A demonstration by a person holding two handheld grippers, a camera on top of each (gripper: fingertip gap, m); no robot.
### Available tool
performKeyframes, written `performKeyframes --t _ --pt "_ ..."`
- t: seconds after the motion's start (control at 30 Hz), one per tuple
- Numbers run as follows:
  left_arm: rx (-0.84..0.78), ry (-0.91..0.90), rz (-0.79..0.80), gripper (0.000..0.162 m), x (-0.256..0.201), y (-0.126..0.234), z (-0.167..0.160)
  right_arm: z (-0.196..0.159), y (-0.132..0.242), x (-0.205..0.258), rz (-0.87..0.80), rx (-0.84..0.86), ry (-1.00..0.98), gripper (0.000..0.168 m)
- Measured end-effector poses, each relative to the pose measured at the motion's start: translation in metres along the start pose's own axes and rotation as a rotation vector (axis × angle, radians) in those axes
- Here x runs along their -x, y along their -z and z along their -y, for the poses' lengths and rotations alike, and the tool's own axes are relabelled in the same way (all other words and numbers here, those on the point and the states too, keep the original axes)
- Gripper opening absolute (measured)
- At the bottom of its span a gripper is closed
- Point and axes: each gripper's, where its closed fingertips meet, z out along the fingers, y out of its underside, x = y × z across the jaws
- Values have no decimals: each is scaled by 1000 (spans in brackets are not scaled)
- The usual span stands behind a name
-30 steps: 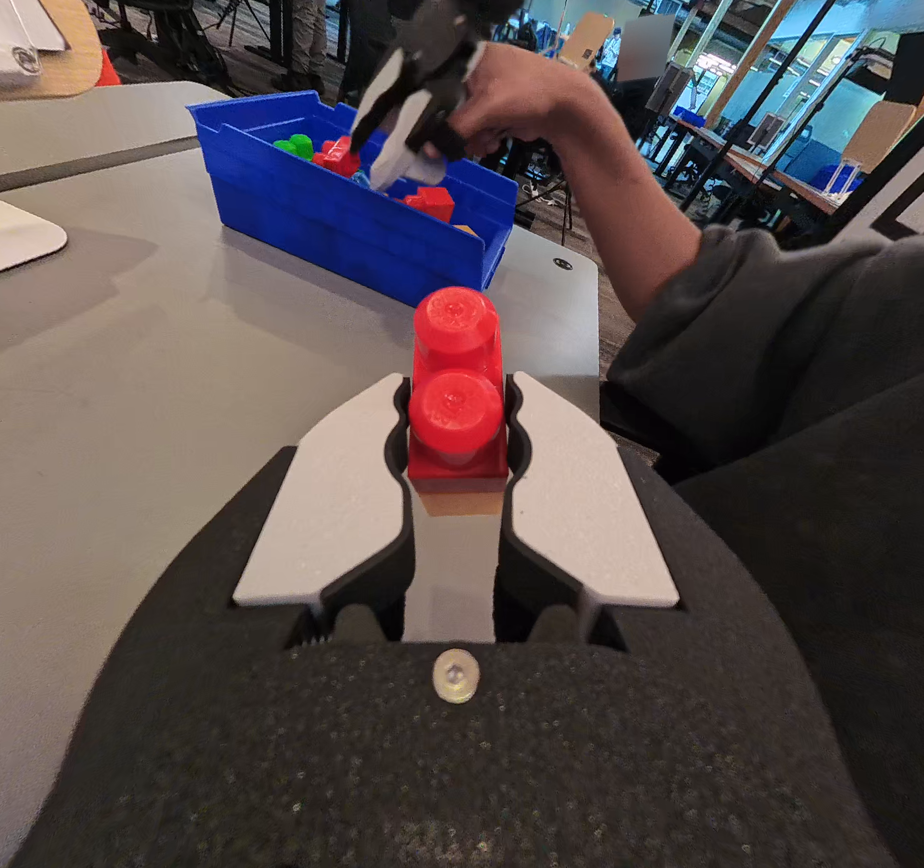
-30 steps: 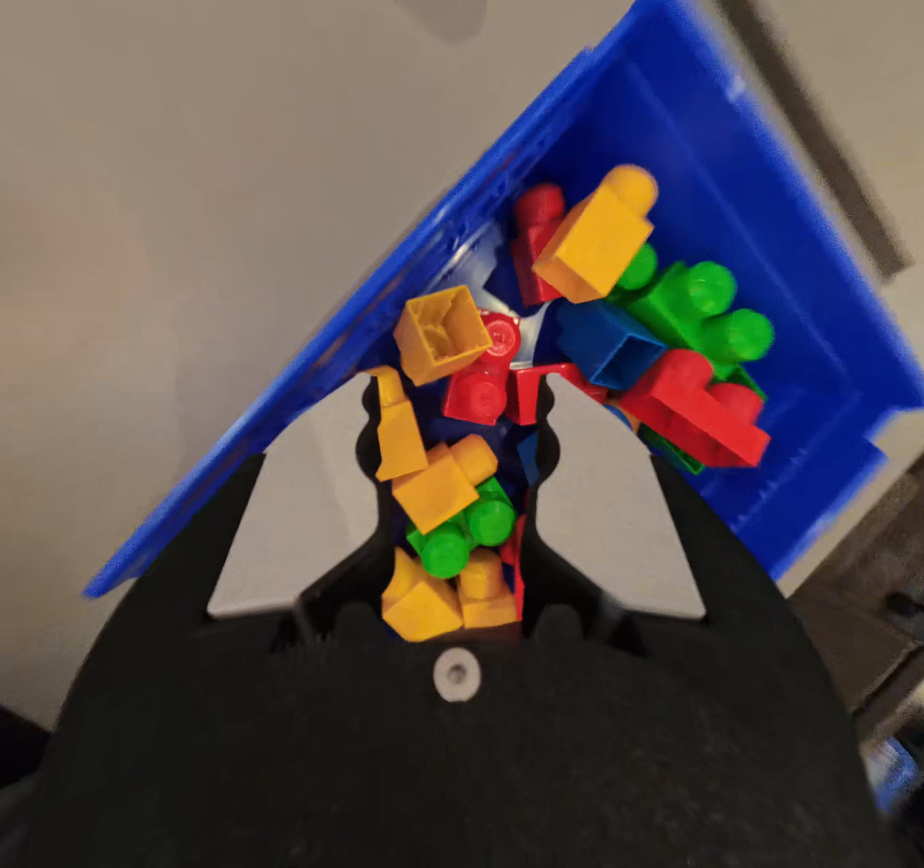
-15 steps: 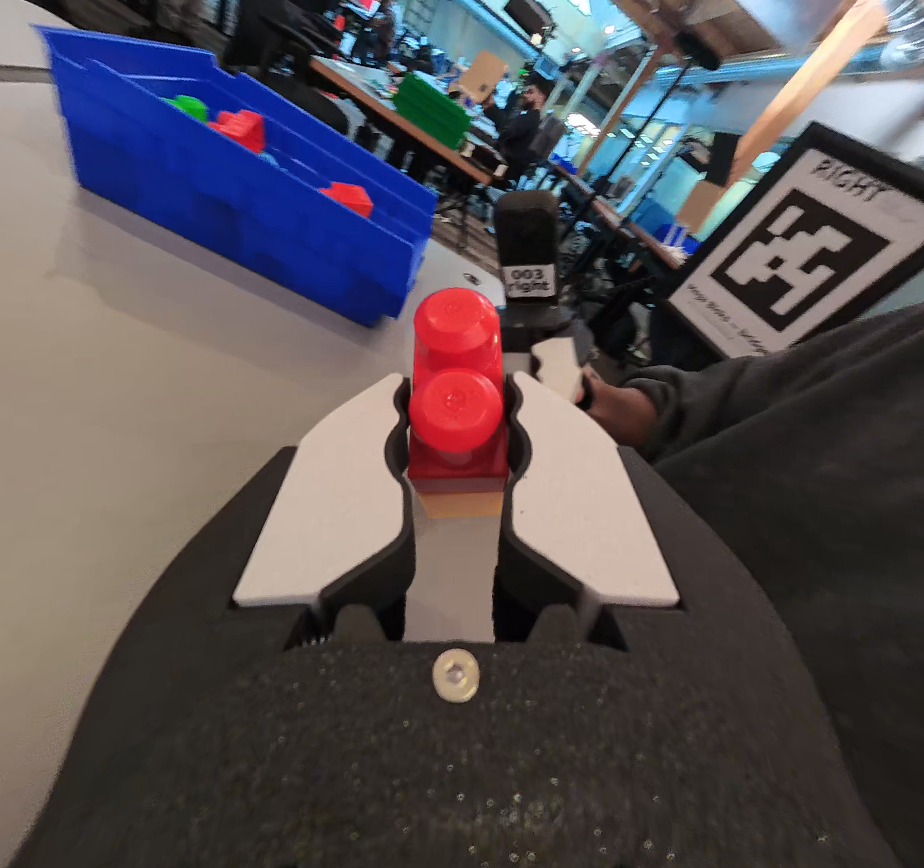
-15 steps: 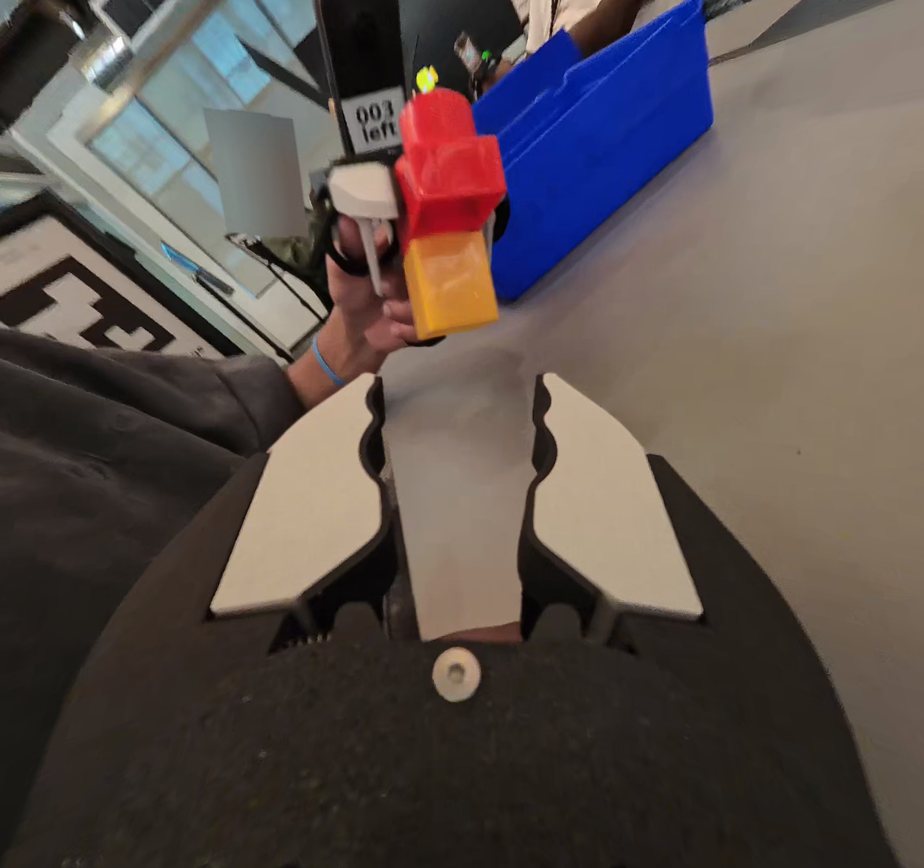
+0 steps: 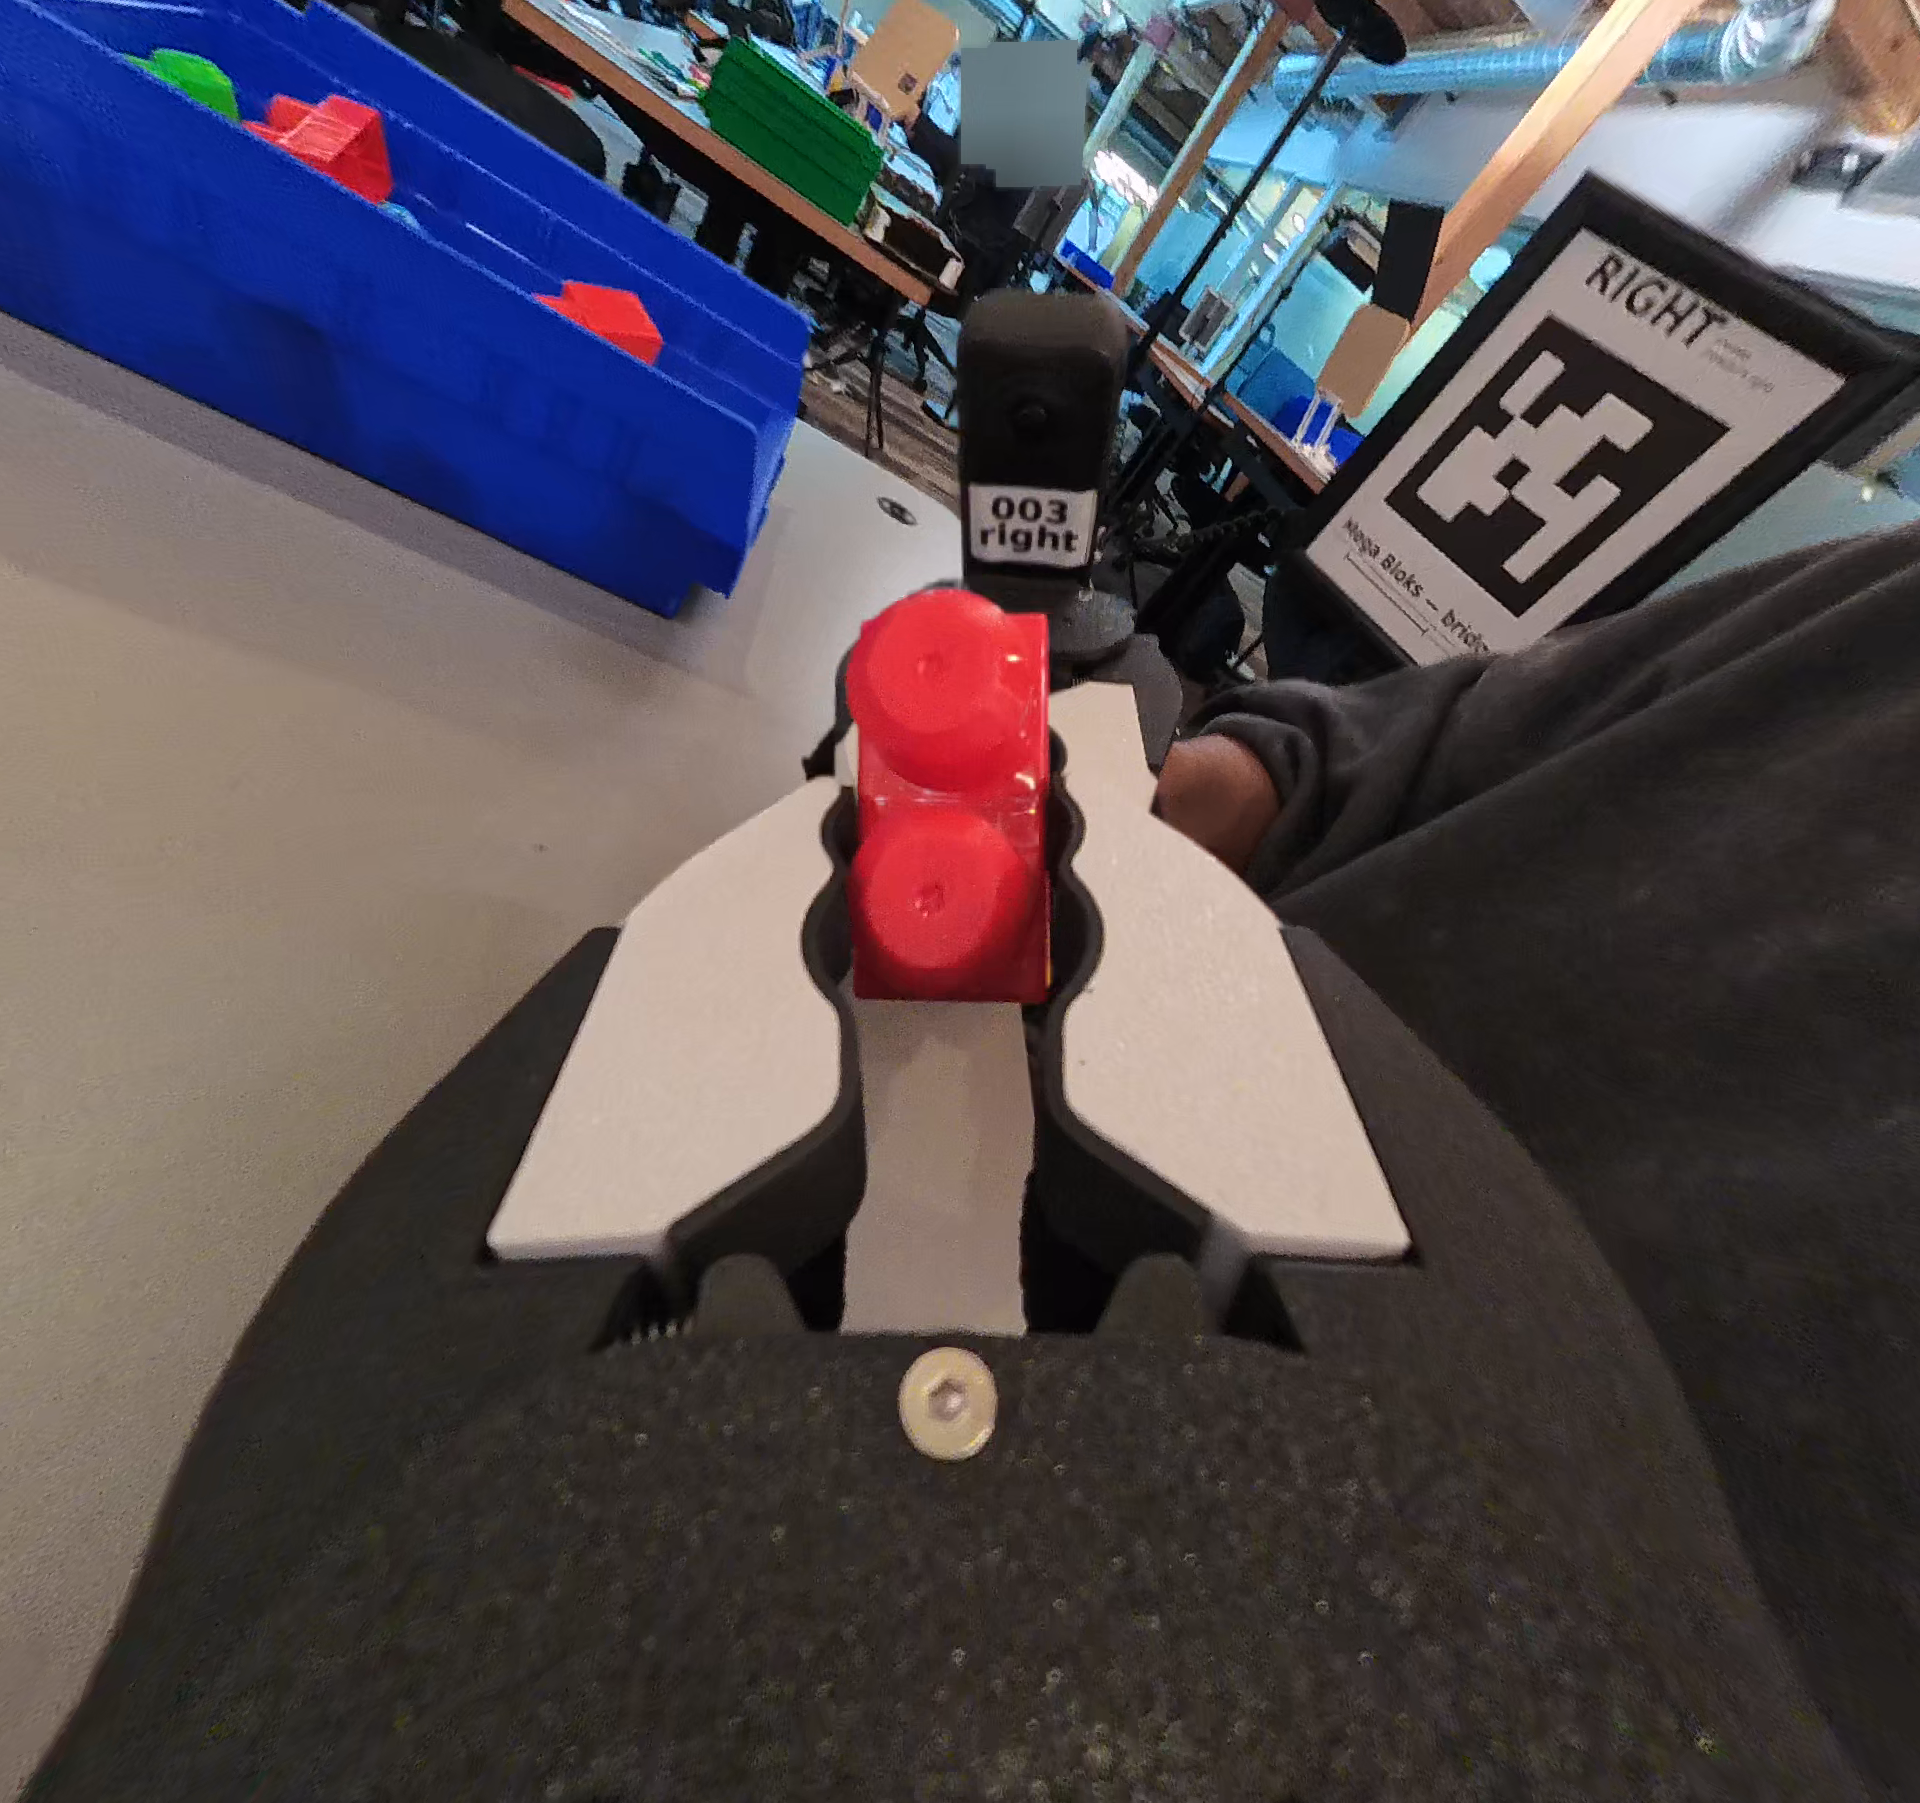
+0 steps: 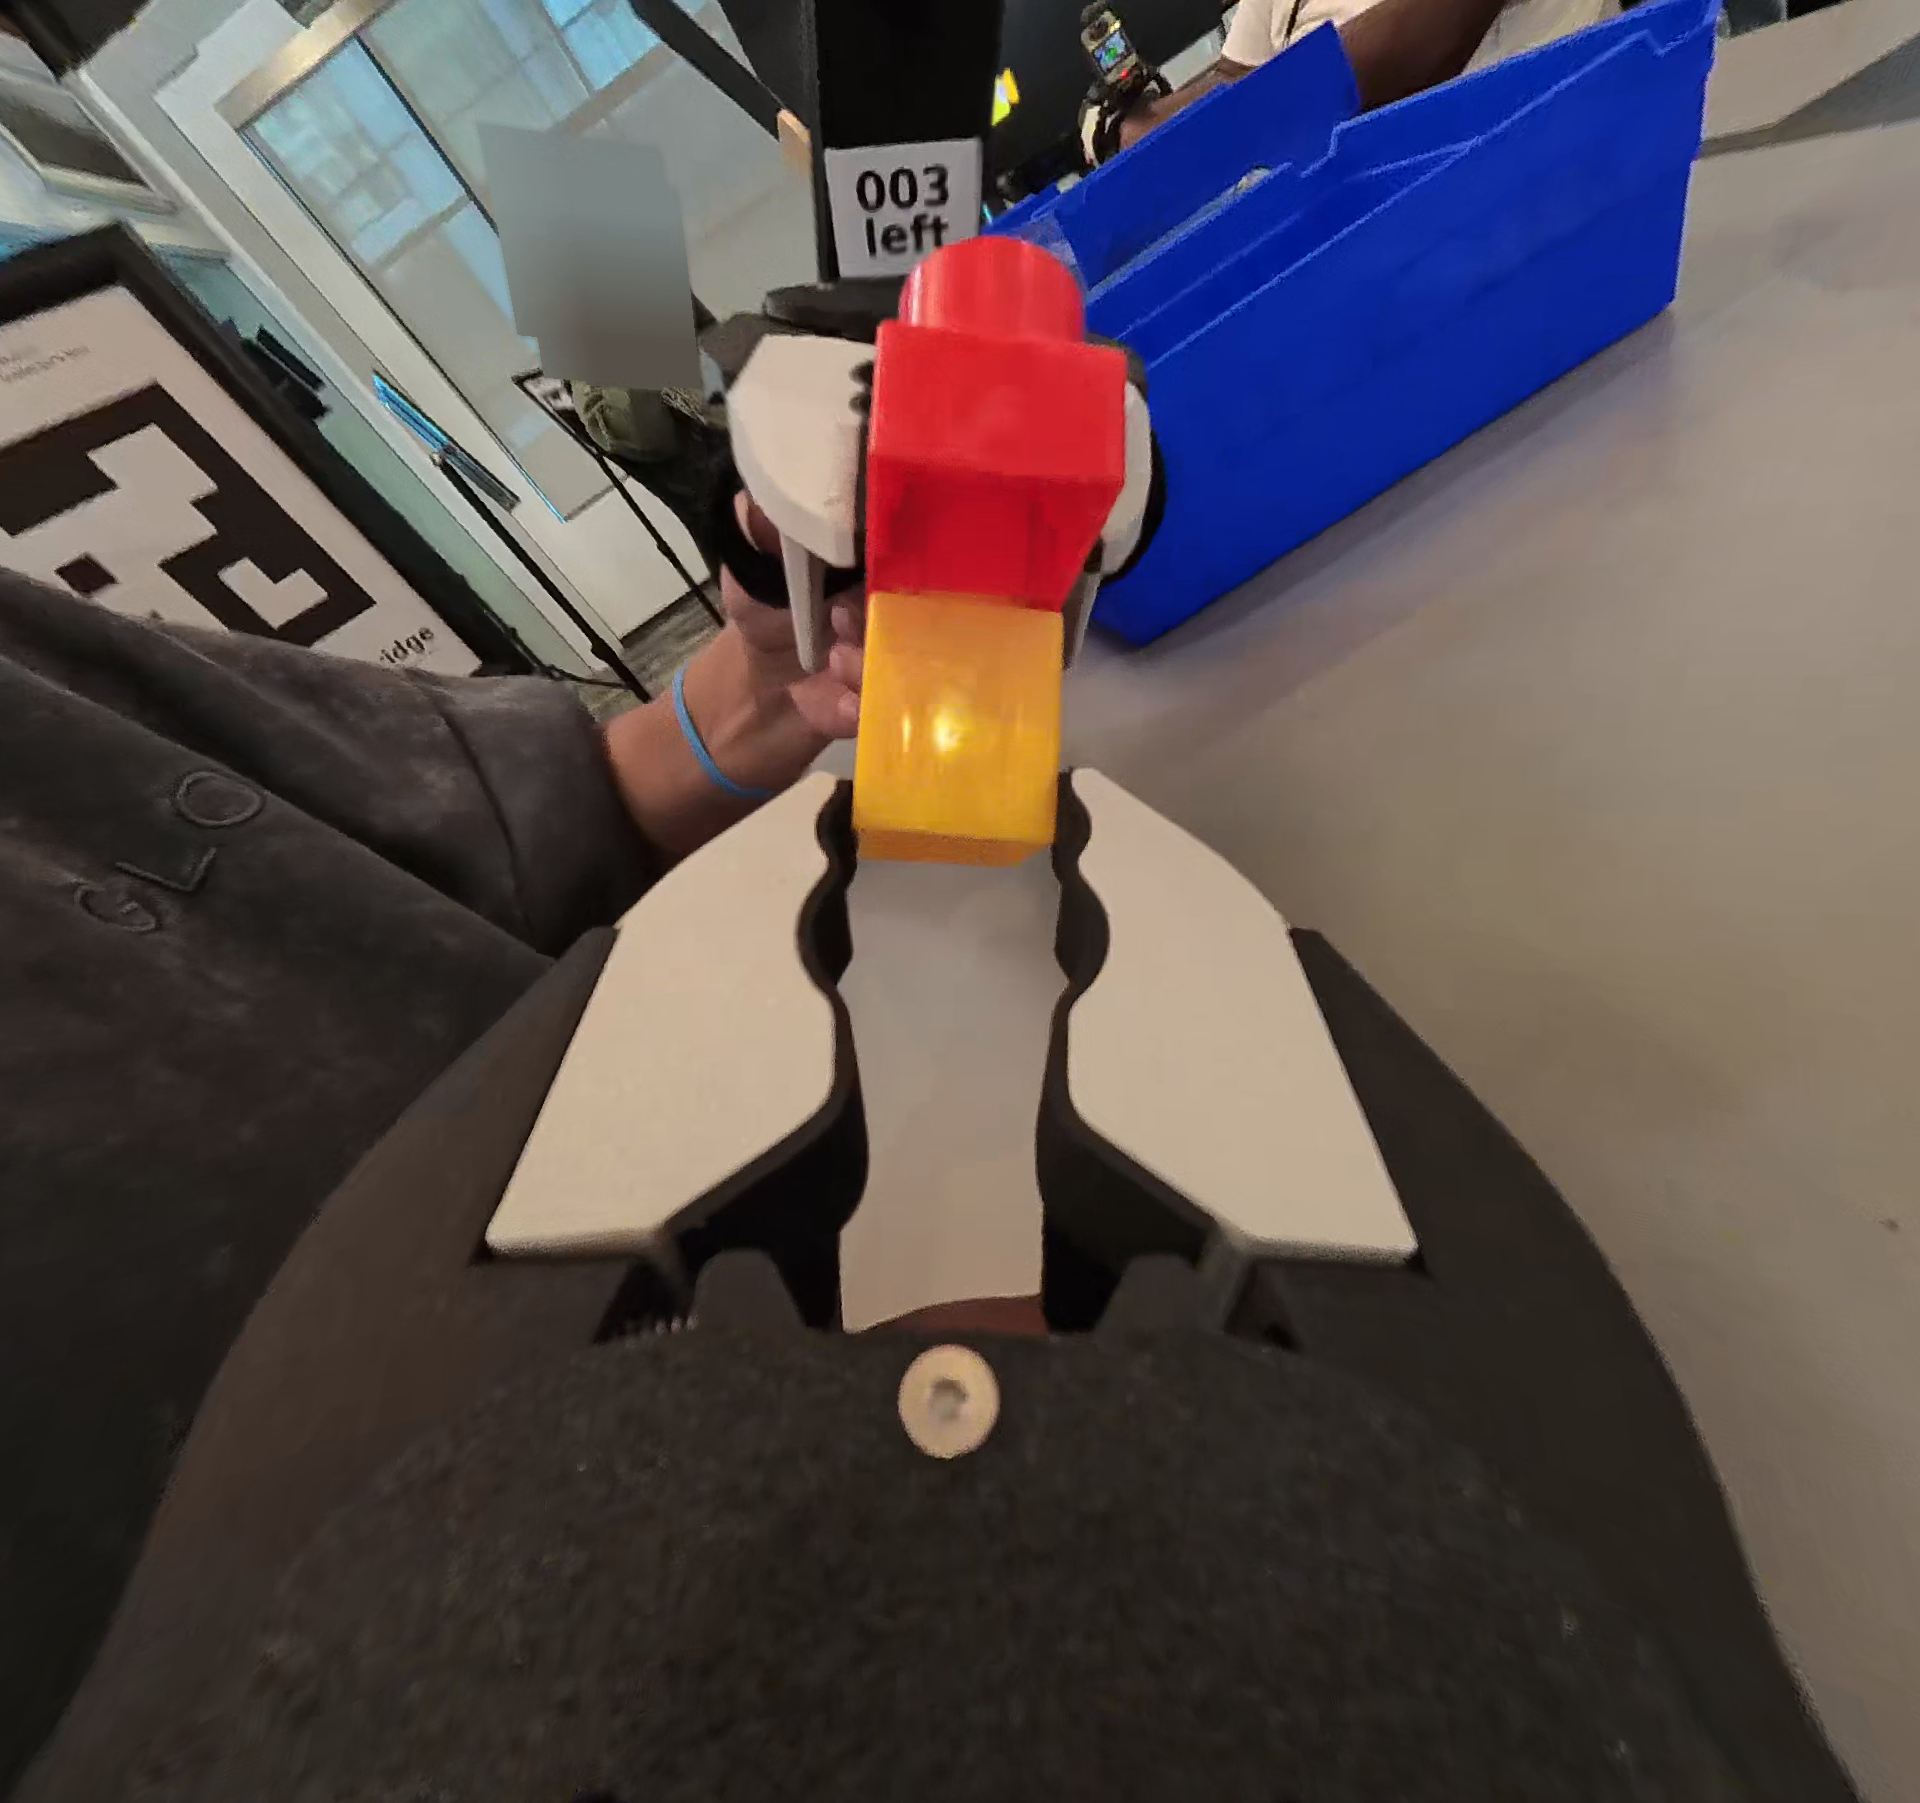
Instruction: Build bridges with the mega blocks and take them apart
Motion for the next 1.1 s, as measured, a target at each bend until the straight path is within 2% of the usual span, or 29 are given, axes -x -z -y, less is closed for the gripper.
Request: performKeyframes --t 0.23,0.3,0.4,0.5,0.57,0.63,0.77,0.8,0.87,0.97,1.03,1.1 --pt "103 -73 -14 34 -7 -5 -11 -4 24 2 -42 53 112 36" --pt "43 -50 17 34 2 7 0 -3 42 -9 -84 44 111 36" --pt "-96 -9 50 34 16 44 28 16 78 -11 -70 -36 57 36" --pt "-109 -20 69 34 17 51 31 23 98 -23 -174 -25 111 36" --pt "-85 -30 95 34 18 44 26 28 112 -36 -290 -11 148 37" --pt "-12 -57 137 34 21 33 13 42 143 -52 -467 21 198 37" --pt "64 -108 157 34 14 16 0 64 266 -107 -1092 146 207 37" --pt "67 -110 146 34 11 13 -1 65 287 -117 -1173 177 182 37" --pt "85 -121 136 34 8 7 -3 50 308 -137 -1214 334 84 37" --pt "113 -130 139 34 9 0 -7 46 310 -167 -1232 438 86 36" --pt "120 -120 138 34 10 -2 -9 44 306 -184 -1240 481 99 36" --pt "119 -112 137 34 10 -3 -10 49 306 -196 -1263 452 110 36"
